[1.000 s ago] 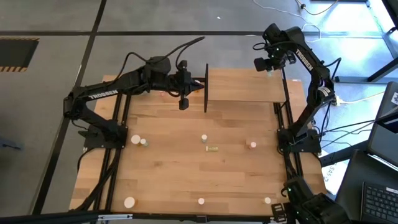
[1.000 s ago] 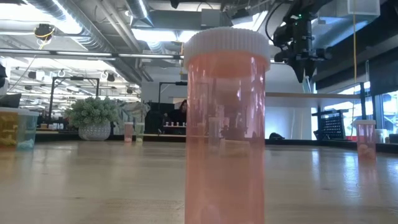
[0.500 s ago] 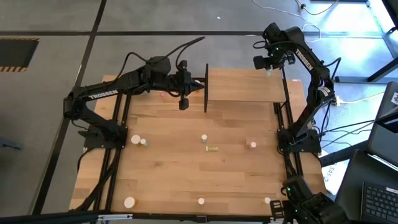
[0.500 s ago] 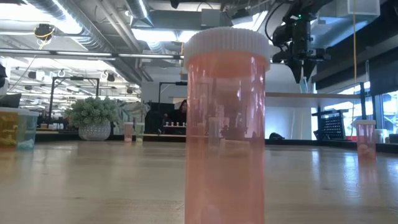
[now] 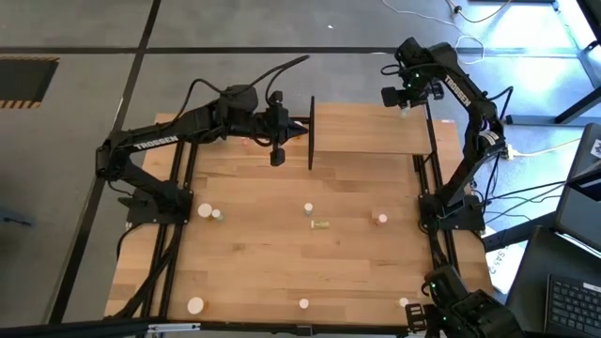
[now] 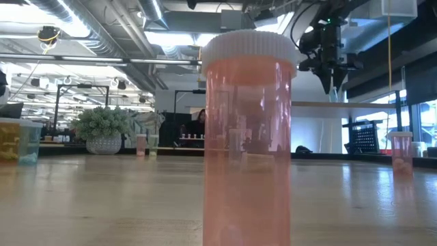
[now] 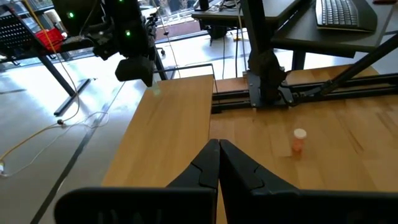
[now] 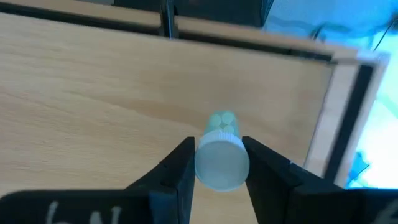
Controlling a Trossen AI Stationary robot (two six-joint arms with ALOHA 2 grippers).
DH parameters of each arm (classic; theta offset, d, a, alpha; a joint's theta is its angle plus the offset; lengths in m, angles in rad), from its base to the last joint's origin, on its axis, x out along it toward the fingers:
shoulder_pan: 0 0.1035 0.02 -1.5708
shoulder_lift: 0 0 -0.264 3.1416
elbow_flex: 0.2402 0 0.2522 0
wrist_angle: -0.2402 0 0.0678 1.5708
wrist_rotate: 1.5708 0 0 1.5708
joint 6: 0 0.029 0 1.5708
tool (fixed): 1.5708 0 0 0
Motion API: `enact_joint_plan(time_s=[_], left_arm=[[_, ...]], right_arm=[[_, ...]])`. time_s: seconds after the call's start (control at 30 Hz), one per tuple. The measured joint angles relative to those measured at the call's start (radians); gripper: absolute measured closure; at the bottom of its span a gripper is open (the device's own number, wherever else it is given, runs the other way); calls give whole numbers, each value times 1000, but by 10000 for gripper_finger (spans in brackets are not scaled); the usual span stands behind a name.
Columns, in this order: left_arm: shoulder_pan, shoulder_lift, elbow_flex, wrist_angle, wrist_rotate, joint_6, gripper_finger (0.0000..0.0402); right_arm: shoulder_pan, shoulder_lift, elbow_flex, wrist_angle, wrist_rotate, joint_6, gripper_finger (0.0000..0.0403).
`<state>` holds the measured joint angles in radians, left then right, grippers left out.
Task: Pick and place medicine bottles onto shelf by color
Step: Put the right blue pill bottle on the shelf
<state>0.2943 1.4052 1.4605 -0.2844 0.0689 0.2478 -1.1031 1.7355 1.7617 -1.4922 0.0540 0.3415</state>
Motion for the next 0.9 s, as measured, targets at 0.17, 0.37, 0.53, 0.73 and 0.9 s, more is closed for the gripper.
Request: enact_joint_plan(time_s=[0.17, 0.37, 0.53, 0.73, 0.9], left_arm=[[0, 0, 0, 0, 0, 0, 401], [0, 0, 0, 0, 0, 0, 401], [0, 0, 0, 0, 0, 0, 401], [0, 0, 0, 0, 0, 0, 401], [0, -1, 0, 0, 0, 0, 401]], right_arm=[[0, -5, -47, 39, -2, -2, 283], [0, -5, -48, 45, -1, -4, 283], [0, -5, -48, 49, -1, -6, 283], [0, -4, -49, 52, -1, -8, 280], [0, 7, -56, 53, -5, -9, 257]])
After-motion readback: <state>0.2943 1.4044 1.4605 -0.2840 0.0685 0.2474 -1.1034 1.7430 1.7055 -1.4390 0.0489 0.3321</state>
